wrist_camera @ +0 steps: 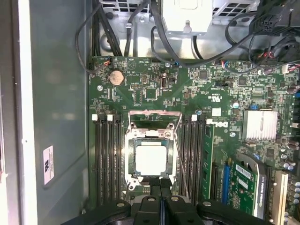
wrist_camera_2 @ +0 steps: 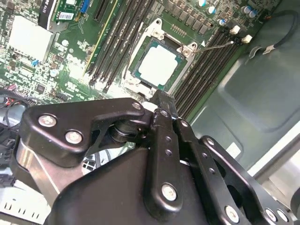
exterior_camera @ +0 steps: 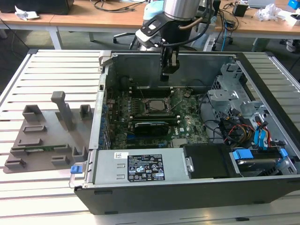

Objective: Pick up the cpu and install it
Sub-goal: 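Place the cpu into insertion slot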

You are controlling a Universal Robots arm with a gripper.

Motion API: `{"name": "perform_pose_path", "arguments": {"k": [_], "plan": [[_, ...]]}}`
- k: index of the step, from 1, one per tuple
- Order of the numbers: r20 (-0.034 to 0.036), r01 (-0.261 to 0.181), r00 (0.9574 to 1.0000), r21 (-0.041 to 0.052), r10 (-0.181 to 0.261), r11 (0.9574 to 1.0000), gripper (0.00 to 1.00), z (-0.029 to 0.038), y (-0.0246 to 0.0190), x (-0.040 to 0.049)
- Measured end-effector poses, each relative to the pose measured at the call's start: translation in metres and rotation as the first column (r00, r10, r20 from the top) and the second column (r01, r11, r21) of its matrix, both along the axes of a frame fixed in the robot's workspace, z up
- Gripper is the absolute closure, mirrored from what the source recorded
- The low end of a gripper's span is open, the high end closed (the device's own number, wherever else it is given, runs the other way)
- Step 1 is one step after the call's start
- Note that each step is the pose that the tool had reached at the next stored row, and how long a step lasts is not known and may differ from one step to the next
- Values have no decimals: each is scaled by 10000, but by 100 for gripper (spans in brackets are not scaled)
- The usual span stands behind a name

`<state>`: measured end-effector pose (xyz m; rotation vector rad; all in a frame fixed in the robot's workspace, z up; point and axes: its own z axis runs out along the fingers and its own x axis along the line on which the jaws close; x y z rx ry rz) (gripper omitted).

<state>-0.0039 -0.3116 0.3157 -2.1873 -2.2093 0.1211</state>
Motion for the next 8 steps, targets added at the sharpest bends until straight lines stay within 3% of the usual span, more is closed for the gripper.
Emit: {"name": "perform_pose_path", "arguments": {"k": [4,8], "plan": [[0,-1,10000,0,1,10000,89,107,0,0],[0,-1,10000,1,1,10000,89,118,0,0]]}}
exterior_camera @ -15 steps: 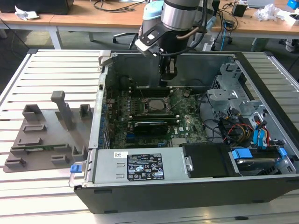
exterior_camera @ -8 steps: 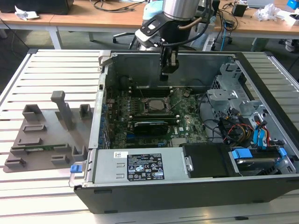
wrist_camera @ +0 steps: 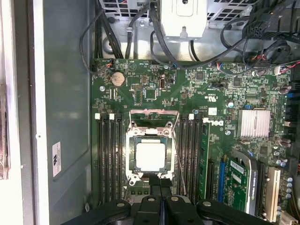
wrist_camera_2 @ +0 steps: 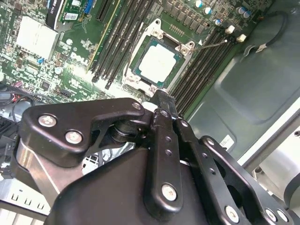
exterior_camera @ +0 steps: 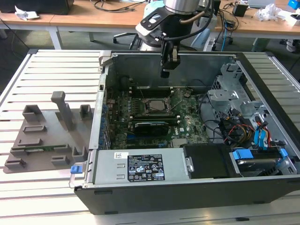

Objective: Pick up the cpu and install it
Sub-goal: 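Place the cpu into insertion slot, then close the cpu cover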

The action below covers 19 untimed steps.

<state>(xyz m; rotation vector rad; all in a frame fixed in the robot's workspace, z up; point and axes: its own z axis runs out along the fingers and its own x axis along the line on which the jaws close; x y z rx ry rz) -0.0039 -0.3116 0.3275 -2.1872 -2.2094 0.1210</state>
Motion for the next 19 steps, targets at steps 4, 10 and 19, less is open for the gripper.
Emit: {"name": "perform_pose_path", "arguments": {"k": [4,10,19], "plan": [[0,0,10000,0,0,10000,89,2,0,0],[0,-1,10000,-1,1,10000,89,4,0,10],[0,-5,10000,-1,5,10000,89,3,2,184]]}}
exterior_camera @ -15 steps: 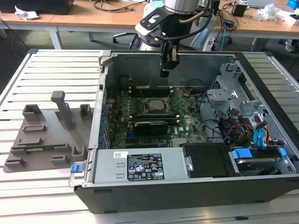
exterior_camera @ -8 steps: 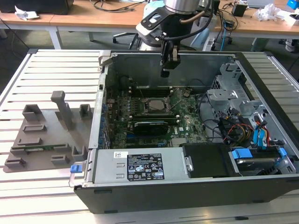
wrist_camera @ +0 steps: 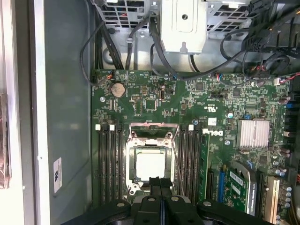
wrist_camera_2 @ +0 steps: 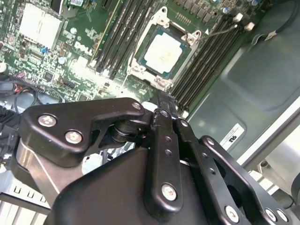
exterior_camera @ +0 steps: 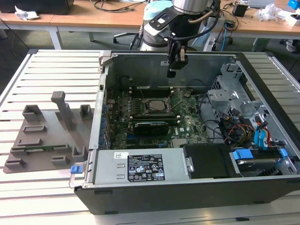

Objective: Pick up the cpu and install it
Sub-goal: 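Close the cpu cover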

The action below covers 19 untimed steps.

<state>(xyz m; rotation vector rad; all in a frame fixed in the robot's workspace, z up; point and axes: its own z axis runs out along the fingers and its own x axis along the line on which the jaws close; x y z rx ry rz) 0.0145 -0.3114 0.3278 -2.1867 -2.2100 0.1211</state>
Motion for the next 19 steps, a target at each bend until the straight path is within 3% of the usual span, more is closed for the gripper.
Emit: {"name": "perform_pose_path", "arguments": {"k": [7,15,19], "plan": [[0,-4,10000,-14,4,10000,89,0,3,251],[-4,-5,10000,-31,5,10000,89,-12,8,416],[-12,-4,10000,-36,4,10000,89,-73,15,474]]}}
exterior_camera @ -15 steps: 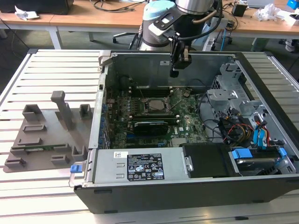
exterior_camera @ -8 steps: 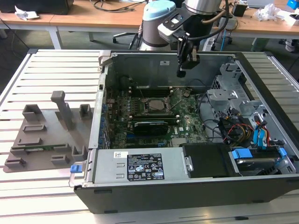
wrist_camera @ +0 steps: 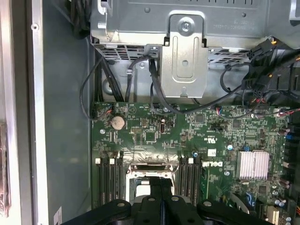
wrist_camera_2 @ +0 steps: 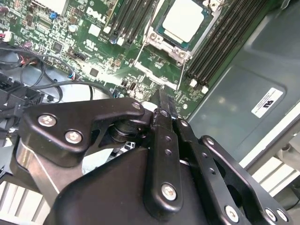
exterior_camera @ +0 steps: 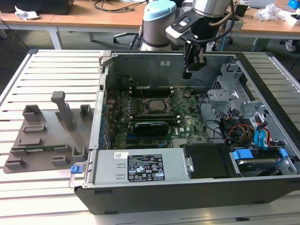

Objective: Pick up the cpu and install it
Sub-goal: 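Close the cpu cover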

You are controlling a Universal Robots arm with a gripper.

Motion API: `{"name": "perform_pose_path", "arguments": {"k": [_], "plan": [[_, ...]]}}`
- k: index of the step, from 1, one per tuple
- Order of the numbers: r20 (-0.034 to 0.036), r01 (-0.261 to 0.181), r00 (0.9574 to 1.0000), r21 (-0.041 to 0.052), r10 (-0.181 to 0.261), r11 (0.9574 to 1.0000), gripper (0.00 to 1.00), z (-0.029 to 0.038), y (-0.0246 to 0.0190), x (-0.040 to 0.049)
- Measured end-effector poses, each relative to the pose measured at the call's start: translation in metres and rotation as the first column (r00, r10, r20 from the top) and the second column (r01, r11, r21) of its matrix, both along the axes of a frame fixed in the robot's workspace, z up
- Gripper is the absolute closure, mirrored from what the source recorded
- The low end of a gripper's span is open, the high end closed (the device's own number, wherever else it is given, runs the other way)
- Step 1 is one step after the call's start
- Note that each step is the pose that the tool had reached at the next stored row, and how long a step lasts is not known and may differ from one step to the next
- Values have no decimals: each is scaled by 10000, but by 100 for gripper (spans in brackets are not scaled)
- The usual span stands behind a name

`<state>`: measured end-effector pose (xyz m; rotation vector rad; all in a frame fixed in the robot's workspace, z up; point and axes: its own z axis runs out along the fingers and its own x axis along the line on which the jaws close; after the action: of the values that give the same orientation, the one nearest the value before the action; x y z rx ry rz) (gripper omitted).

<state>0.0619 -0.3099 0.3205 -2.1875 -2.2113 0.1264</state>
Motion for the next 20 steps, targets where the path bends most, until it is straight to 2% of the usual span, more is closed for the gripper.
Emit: {"name": "perform_pose_path", "arguments": {"k": [2,10,18,19,20], "plan": [[-5,-1,10000,0,1,10000,89,-32,4,21],[-29,-12,10000,1,12,10000,89,-229,24,127],[-33,-11,10000,0,11,10000,89,-322,26,185],[-33,-12,10000,0,12,10000,89,-340,27,194],[-35,-12,10000,2,12,10000,89,-387,29,204]]}}
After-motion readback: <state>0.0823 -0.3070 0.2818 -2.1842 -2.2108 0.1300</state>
